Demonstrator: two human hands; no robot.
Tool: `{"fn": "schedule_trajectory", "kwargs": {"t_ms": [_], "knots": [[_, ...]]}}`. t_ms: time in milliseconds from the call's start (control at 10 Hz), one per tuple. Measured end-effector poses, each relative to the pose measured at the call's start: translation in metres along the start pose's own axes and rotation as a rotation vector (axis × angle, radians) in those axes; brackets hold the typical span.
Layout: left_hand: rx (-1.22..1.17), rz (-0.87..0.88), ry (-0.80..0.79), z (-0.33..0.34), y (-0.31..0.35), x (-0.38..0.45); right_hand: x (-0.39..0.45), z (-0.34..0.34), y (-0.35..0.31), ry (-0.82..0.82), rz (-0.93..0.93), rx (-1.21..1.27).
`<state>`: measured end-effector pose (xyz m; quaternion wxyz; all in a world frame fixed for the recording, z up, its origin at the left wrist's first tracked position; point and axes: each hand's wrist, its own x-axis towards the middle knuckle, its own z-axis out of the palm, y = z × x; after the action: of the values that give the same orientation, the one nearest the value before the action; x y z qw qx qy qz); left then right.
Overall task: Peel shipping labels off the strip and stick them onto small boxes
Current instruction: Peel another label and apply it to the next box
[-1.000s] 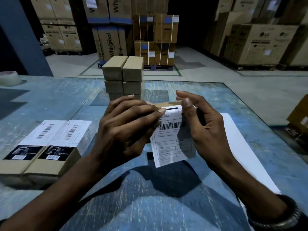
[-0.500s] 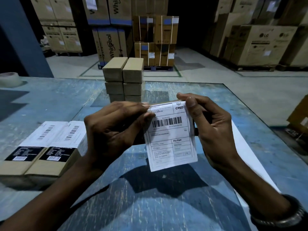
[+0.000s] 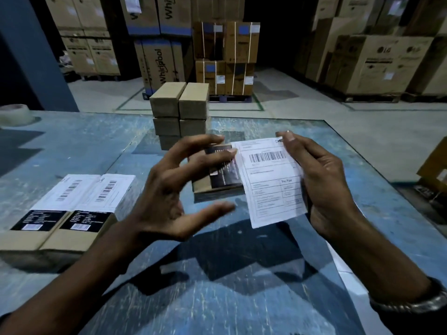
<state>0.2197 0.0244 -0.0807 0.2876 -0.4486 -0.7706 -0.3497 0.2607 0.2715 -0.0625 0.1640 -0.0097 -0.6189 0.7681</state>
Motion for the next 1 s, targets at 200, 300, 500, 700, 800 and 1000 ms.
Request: {"fn": "schedule_trajectory", "kwargs": {"t_ms": [200,300,500,700,800,1000], "knots": [[0.174,0.081,-0.059,0.002,-0.008,0.001,0.009,-0.012,-0.004,-0.096,0.183,0.036],[0.008,0.043,-0.09,0.0,-0.013,0.002,0.015,-0.022,-0.005,-0.178,0.22,-0.049],[-0.206,-0.133,-0.176,-0.001,-0.019,-0.003,0.023,-0.029,-0.006,-0.339,0.333,-0.22],[-0.17,-0.105,-0.239,-0.002,-0.025,-0.003,0.018,-0.03,-0.005,-0.395,0.331,-0.266],[-0.183,-0.072,-0.232,-0.004,-0.022,-0.001,0.018,-0.034,-0.008,-0.467,0.335,-0.23],[-0.219,-0.052,-0.208,-0.005,-0.024,-0.001,0.019,-0.037,-0.008,-0.553,0.34,-0.208]]}}
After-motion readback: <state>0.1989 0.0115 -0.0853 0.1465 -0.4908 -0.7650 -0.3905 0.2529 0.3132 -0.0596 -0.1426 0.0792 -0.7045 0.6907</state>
